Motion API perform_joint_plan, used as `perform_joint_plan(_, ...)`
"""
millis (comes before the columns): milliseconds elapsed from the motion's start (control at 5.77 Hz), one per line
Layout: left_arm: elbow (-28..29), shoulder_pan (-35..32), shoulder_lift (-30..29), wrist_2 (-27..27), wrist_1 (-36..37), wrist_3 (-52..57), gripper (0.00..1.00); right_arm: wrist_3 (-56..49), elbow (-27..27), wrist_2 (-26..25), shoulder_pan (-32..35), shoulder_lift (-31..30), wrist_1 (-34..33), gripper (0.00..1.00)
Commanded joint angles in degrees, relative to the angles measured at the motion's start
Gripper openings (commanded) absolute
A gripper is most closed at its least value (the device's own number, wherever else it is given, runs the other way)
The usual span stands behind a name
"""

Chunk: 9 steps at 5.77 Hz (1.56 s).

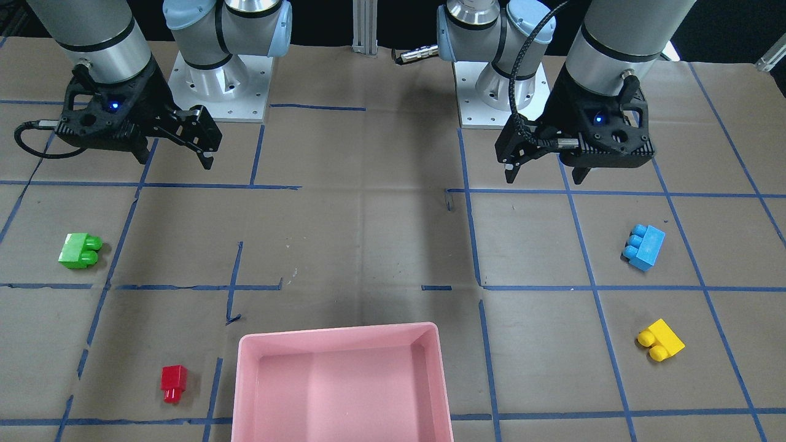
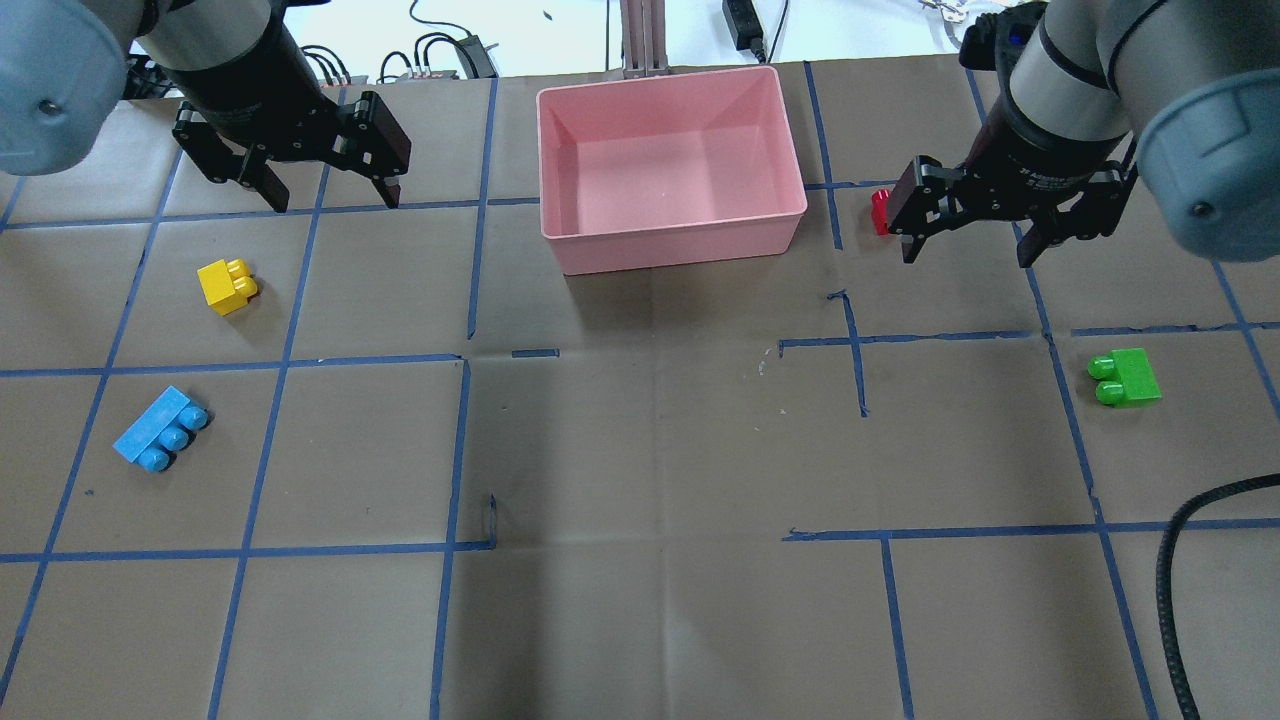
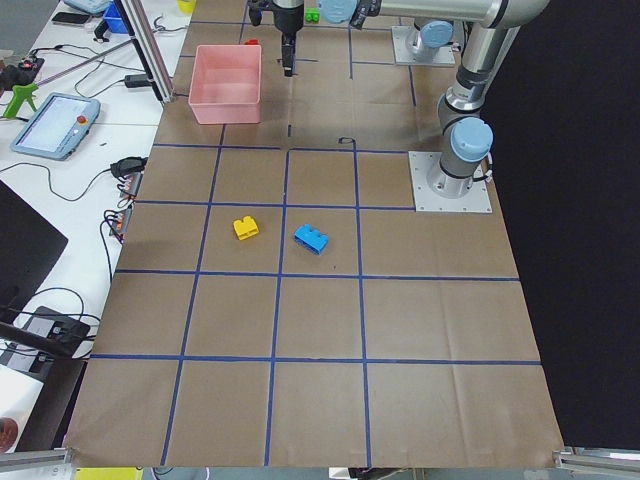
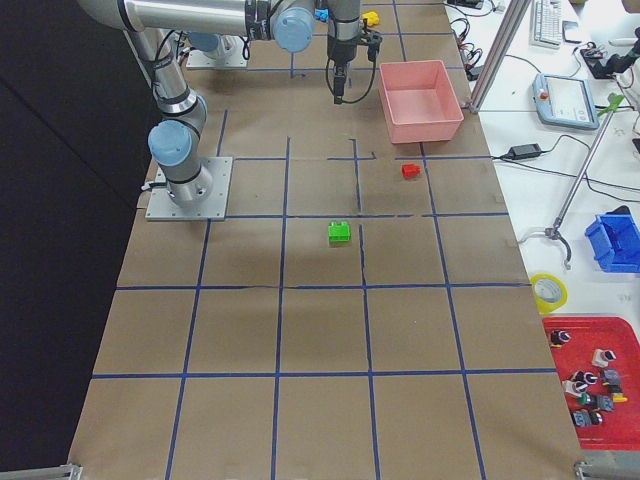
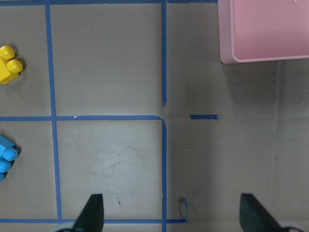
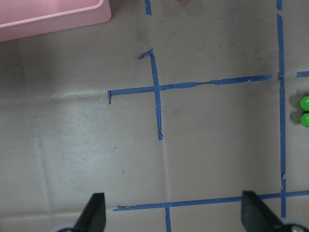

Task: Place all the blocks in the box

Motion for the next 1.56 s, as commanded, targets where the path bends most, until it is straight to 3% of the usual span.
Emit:
perform_joint_plan(0,0.0,0.0,-0.1,0.0,0.0,0.0,1.0,-2.9,-0.1,-4.9,0.2,0.2,-0.6,1.0)
perform_joint_plan(1039,0.0,0.0,-0.1,0.1,0.0,0.5,1.0,-4.7,-0.7,-9.4,-0.3,-1.4,-1.1,1.0)
perform_joint_plan(1213,0.0,0.9,0.3,0.3,0.0,2.2,1.0,-3.9,0.2,-8.7,-0.1,-1.4,-1.4,1.0)
perform_joint_plan(1386,-0.5,4.7,0.6,0.7,0.0,12.9,1.0,-4.7,0.6,-8.7,-0.1,-0.6,-1.7,1.0)
